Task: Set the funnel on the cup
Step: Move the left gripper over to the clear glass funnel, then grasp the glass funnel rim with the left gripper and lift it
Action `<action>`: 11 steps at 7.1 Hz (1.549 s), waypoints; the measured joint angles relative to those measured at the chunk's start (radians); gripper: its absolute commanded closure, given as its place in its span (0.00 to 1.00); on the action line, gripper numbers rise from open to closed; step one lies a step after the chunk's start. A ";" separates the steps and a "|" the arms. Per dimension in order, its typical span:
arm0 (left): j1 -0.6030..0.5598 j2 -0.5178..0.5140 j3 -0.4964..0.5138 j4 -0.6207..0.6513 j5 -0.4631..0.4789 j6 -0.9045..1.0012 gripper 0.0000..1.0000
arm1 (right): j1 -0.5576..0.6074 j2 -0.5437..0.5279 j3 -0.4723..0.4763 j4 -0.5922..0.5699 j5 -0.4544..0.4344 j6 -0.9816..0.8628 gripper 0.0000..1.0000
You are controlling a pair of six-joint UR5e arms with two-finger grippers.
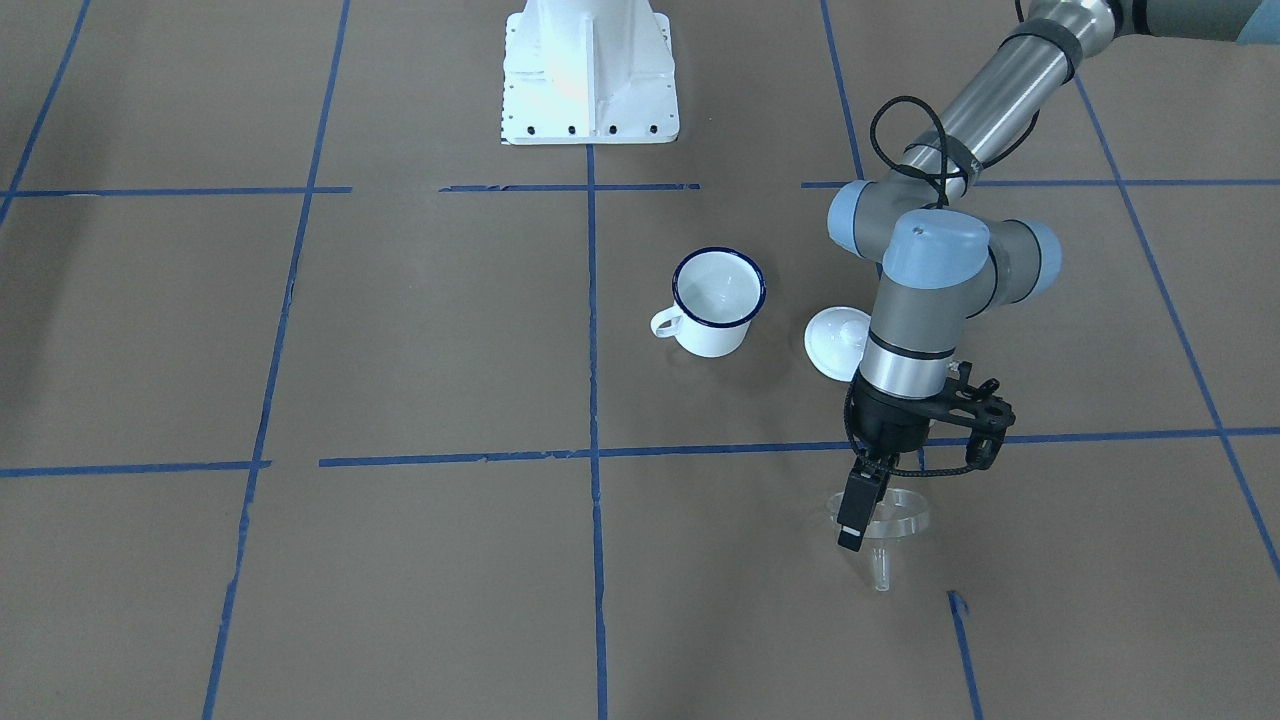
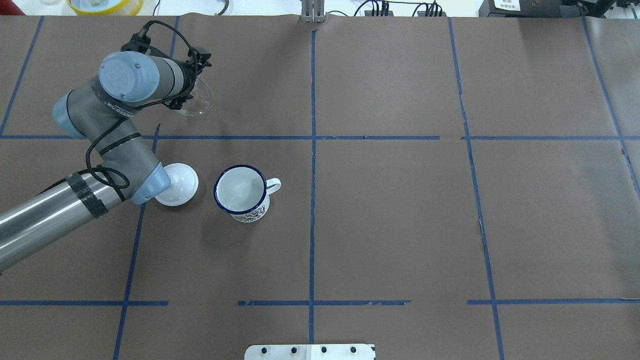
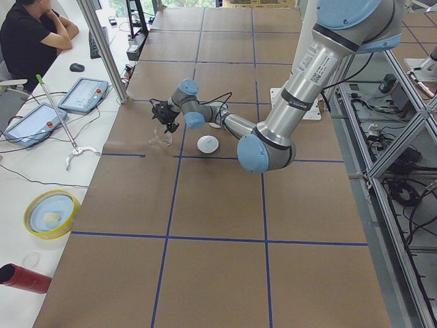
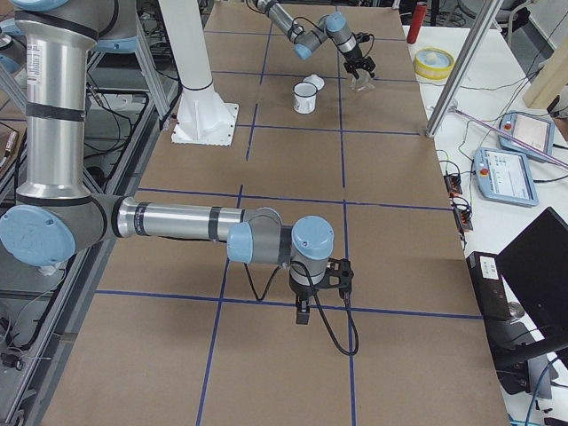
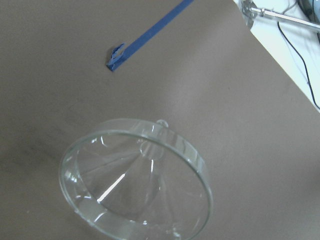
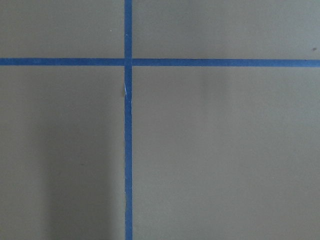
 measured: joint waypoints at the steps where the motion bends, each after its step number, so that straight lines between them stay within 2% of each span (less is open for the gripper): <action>1: 0.002 -0.002 0.007 0.000 0.005 -0.003 0.36 | 0.000 0.000 0.000 0.000 0.000 0.000 0.00; 2: 0.005 -0.003 0.013 -0.001 0.006 -0.004 0.53 | 0.000 0.000 0.000 0.000 0.000 0.000 0.00; 4: 0.009 -0.003 0.019 -0.016 0.007 -0.005 1.00 | 0.000 0.000 0.000 0.000 0.000 0.000 0.00; 6: 0.002 -0.003 0.012 -0.038 0.005 -0.006 1.00 | 0.000 0.000 0.000 0.000 0.000 0.000 0.00; 8: -0.038 -0.002 -0.048 -0.051 -0.029 -0.006 1.00 | 0.000 0.000 0.000 0.000 0.000 0.000 0.00; 11: -0.142 0.049 -0.226 0.005 -0.251 0.007 1.00 | 0.000 0.000 0.000 0.000 0.000 0.000 0.00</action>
